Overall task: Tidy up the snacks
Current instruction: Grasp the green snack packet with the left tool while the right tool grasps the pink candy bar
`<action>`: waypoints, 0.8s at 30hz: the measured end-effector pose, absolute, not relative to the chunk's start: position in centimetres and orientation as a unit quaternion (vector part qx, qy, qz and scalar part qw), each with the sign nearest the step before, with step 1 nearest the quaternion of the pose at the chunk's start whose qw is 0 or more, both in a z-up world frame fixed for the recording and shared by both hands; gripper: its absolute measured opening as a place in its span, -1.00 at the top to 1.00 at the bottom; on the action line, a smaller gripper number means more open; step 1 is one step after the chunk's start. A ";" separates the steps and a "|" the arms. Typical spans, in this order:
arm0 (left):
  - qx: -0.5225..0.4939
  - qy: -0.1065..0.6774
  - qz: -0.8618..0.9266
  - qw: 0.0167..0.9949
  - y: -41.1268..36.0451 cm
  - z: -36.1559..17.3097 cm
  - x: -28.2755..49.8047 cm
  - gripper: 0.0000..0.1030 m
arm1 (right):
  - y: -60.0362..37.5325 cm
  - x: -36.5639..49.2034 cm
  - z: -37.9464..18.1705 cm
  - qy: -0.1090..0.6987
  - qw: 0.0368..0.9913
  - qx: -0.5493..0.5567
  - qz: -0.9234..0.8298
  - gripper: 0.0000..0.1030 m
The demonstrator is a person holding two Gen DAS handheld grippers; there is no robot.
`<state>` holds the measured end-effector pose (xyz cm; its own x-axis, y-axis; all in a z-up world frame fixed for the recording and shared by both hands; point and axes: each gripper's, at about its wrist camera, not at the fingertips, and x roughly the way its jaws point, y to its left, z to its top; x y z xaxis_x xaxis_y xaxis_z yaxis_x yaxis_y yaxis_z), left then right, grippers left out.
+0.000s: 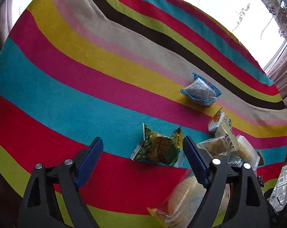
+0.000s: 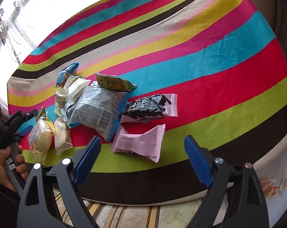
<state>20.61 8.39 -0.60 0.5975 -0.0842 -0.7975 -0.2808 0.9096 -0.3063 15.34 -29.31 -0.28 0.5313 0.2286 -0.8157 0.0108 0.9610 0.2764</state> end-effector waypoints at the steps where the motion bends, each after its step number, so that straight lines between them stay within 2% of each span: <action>1: -0.202 0.451 0.054 0.868 8.3 -0.8 20.9 -0.53 | -29.3 15.5 -0.4 0.482 0.865 0.126 0.064 -0.65; 3: -0.187 0.454 0.054 0.870 7.9 -1.0 21.4 -0.52 | -29.2 15.7 -0.8 0.488 0.861 0.128 0.065 -0.53; 5: -0.174 0.457 0.052 0.871 7.4 -1.1 21.7 -0.52 | -29.0 15.9 -1.2 0.495 0.856 0.128 0.070 -0.20; 6: -0.170 0.457 0.049 0.871 7.2 -1.1 21.8 -0.47 | -28.9 16.0 -1.3 0.498 0.854 0.128 0.073 -0.15; 8: -0.163 0.458 0.042 0.873 6.8 -1.0 21.8 -0.26 | -28.8 15.9 -1.3 0.497 0.854 0.128 0.079 0.06; 10: -0.153 0.461 0.042 0.873 6.5 -1.0 21.7 0.20 | -28.7 15.9 -1.4 0.497 0.854 0.130 0.084 0.11; 11: -0.149 0.462 0.045 0.873 6.4 -1.0 21.7 0.24 | -28.7 15.8 -1.4 0.497 0.854 0.132 0.087 0.16; 17: -0.154 0.454 0.060 0.875 6.7 -0.8 21.0 0.28 | -28.7 15.2 -1.0 0.487 0.859 0.132 0.093 0.40; 24: -0.164 0.412 0.105 0.890 7.8 1.0 17.7 0.30 | -28.8 14.3 -0.7 0.476 0.865 0.132 0.093 0.47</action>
